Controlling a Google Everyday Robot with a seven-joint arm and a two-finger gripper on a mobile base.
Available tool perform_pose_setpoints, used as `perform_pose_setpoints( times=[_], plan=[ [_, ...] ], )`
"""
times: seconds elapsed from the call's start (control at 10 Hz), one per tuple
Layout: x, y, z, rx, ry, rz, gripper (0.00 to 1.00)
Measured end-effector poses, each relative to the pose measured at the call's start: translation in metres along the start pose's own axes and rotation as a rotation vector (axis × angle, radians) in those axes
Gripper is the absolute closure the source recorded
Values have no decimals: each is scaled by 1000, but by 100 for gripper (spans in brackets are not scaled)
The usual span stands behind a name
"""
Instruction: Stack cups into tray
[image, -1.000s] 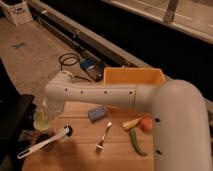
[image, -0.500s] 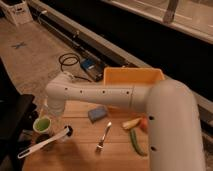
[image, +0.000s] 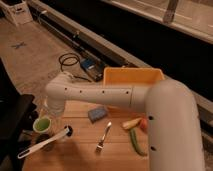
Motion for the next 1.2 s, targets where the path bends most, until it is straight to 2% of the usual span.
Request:
perform_pose_setpoints(
  times=[0.4, 0.5, 0.6, 1.0, 1.1, 1.2],
  plan=[
    [5, 7, 31, -10, -48, 12, 39],
    [6, 10, 40, -13, -62, 21, 42],
    [7, 11, 44, -14, -68, 26, 48],
    [8, 12, 48, -12, -81, 32, 89],
    [9, 10, 45, 2, -73, 39, 93],
    [13, 11, 39, 18, -59, 57, 94]
  ],
)
